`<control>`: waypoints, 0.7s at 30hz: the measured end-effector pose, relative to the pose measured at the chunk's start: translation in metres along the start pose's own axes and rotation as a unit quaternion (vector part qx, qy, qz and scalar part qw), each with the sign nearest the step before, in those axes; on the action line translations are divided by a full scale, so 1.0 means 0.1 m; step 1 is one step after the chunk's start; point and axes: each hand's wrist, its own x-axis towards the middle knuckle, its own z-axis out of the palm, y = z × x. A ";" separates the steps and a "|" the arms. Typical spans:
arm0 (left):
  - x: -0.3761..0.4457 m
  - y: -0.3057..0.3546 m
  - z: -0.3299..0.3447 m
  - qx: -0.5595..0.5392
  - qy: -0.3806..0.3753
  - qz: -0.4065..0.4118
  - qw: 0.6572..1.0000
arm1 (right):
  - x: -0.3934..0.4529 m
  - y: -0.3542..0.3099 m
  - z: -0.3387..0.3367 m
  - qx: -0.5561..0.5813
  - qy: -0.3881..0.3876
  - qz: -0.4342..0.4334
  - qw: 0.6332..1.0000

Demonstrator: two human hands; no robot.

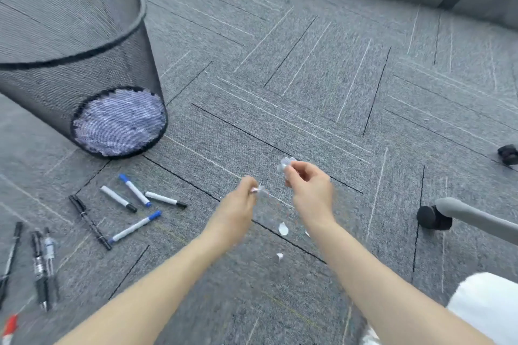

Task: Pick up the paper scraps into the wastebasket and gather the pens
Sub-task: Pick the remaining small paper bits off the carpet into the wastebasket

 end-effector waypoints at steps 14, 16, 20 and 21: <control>0.11 0.31 -3.22 0.189 0.315 -0.145 0.919 | 0.47 -2.61 2.03 -0.161 -0.225 -0.318 0.907; 0.13 0.14 -3.20 0.208 0.311 -0.159 0.913 | 0.45 -2.56 2.17 -0.167 -0.230 -0.309 0.908; 0.16 -0.03 -3.18 0.250 0.312 -0.148 0.905 | 0.43 -2.44 2.30 -0.253 -0.235 -0.352 0.870; 0.16 -0.05 -3.18 0.248 0.311 -0.150 0.905 | 0.42 -2.40 2.32 -0.289 -0.238 -0.362 0.854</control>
